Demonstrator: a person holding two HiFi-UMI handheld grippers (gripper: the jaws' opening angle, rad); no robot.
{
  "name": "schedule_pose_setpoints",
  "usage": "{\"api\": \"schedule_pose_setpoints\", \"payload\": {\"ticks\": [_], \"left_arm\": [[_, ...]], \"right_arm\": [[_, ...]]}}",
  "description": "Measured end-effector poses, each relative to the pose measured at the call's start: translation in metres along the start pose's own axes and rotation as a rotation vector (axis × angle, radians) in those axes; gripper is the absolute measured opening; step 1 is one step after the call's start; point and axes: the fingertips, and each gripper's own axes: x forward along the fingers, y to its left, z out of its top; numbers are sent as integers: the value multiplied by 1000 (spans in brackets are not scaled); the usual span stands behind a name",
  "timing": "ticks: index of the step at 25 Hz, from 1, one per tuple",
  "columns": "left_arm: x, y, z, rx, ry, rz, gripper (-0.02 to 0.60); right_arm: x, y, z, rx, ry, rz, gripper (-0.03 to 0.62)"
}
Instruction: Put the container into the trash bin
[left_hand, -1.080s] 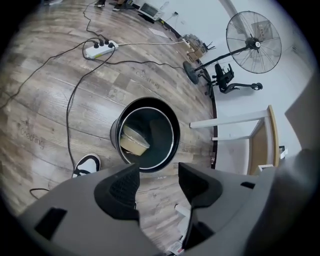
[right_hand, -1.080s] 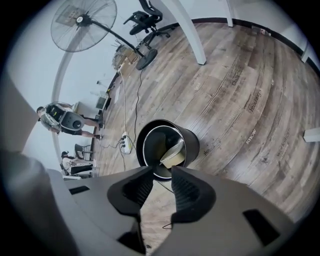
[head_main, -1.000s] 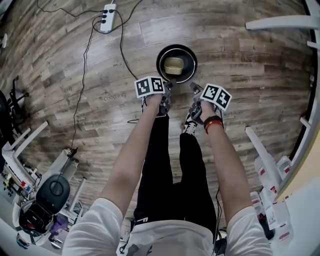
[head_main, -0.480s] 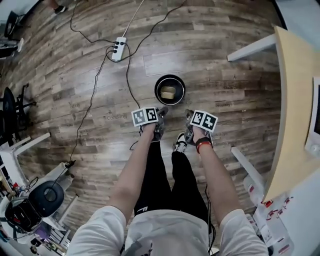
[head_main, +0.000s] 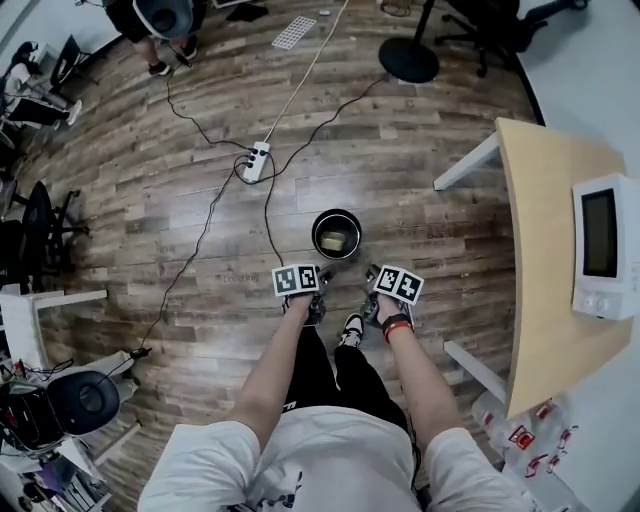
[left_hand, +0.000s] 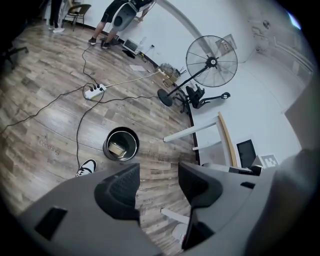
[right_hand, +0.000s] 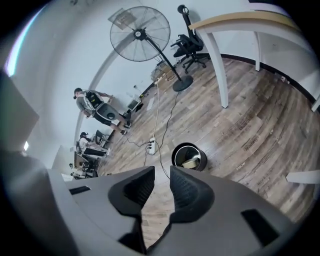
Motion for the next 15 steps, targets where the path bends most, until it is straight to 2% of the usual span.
{"api": "schedule_pose_setpoints", "payload": {"ticks": [9,15], "left_arm": [[-80,-72,-18,108,-69,-28,250],[-119,-110,-27,149,-130,-78,250]], "right_arm": [[-92,53,2,-157,-77,46,107],[-131,74,-11,-169,-112,105,107]]}}
